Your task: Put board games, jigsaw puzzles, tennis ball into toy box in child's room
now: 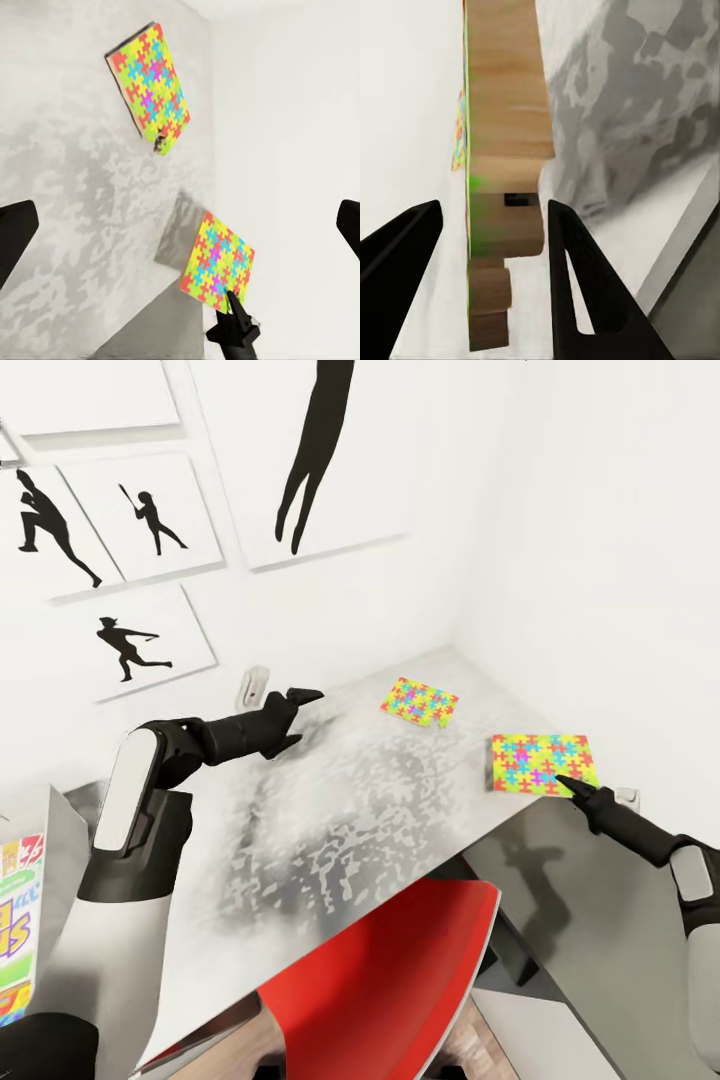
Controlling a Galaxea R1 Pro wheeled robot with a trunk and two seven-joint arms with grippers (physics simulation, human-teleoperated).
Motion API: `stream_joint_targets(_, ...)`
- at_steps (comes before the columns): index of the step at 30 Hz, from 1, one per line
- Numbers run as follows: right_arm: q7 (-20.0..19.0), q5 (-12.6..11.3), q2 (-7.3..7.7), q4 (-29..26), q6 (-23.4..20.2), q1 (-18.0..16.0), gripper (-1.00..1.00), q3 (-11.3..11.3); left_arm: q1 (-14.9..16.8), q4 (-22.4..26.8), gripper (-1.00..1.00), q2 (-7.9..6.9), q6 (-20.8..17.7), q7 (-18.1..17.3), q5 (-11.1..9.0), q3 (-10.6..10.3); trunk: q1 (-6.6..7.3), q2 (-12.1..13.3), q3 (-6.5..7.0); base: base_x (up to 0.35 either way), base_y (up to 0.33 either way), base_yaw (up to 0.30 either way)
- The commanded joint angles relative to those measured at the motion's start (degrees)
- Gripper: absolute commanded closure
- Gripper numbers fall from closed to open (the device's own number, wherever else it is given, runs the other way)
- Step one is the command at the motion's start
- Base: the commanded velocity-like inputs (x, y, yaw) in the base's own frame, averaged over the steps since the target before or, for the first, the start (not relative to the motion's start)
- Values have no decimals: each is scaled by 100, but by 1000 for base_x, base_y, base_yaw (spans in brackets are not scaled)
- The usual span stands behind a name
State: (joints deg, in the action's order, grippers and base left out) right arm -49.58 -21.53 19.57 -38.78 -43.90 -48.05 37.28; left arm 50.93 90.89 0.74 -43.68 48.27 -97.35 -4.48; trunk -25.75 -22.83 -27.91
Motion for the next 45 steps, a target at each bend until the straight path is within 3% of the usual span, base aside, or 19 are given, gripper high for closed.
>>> stream_joint_targets(1,-15,13,-2,-152,-172,33,100,-1,-16,28,-100,1,-3,60,-44,-84,-4,-9,-2,0,0,0)
stream_joint_targets(2,-15,13,-2,-152,-172,33,100,-1,-16,28,-100,1,-3,60,-44,-84,-4,-9,5,0,0,0)
stream_joint_targets(9,-9,17,-10,-1223,-1255,292,100,-212,-86,102,-100,51,30,50,-29,-776,-4,-9,62,0,0,0)
stream_joint_targets(10,-9,17,-10,-1223,-1255,292,100,-212,-86,102,-100,51,30,50,-29,-776,-4,-9,71,0,0,0)
stream_joint_targets(15,-11,15,-14,-1936,-1605,533,100,-343,-129,118,-100,210,104,2,-29,-1224,-4,-9,115,0,0,0)
stream_joint_targets(22,-15,7,-21,-2743,-1610,842,100,-404,-176,128,-100,369,153,-42,-30,-1609,-4,-9,180,0,0,0)
stream_joint_targets(32,-14,-1,-32,-3201,-1610,1054,100,-422,-204,130,-100,465,156,22,-37,-1772,-4,-9,272,0,0,0)
stream_joint_targets(45,-8,8,-206,-3449,-1610,1145,100,-434,-411,131,-100,460,69,-30,-46,-1796,-4,-9,390,0,0,0)
